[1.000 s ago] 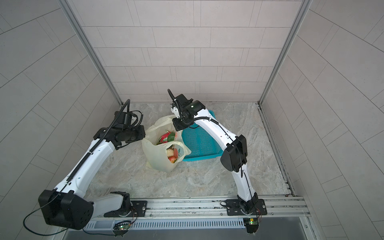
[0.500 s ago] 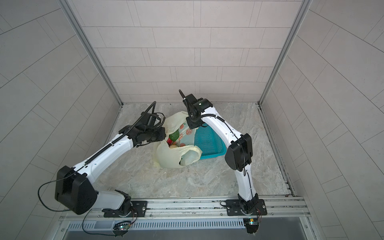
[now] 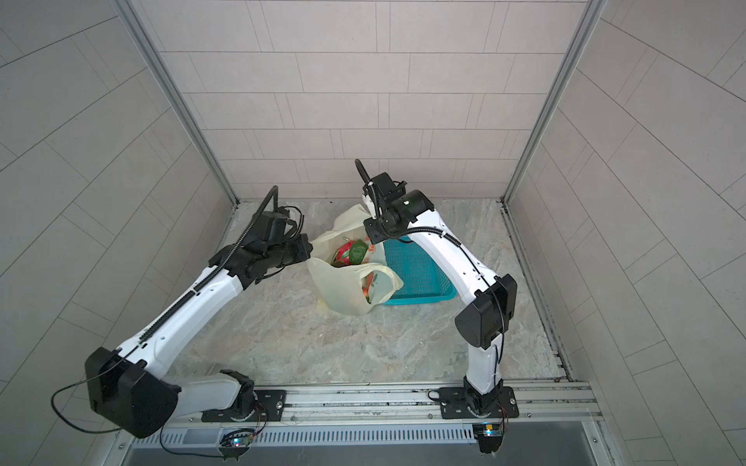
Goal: Place the fruits into the plastic bag
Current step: Move the bin to the top-center of the table, then place the plastic bag at the center of the table.
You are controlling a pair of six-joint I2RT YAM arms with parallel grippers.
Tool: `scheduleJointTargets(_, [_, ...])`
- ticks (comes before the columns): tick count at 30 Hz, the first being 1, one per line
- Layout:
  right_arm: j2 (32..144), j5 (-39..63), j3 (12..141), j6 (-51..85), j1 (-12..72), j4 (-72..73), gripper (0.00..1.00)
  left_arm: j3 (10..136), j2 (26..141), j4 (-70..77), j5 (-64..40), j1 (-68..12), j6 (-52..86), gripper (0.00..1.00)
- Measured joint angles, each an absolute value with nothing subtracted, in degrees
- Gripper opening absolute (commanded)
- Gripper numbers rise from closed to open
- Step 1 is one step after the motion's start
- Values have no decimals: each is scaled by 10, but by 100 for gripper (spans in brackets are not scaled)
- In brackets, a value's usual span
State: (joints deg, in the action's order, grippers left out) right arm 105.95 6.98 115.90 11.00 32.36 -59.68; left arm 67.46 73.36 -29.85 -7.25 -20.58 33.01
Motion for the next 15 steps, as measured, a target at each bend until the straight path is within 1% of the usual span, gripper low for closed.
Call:
scheduleJointTargets(6, [1059, 161, 1148, 130, 333, -548, 0, 659, 729, -301, -58, -182, 330, 0])
scheduleJointTargets(11, [1060, 177, 1148, 145, 331, -529, 0, 646, 744, -295, -65, -179, 330, 0])
scheduleJointTargets(15, [1061, 175, 1138, 169, 302, -519, 0, 637, 766, -280, -90, -183, 333, 0])
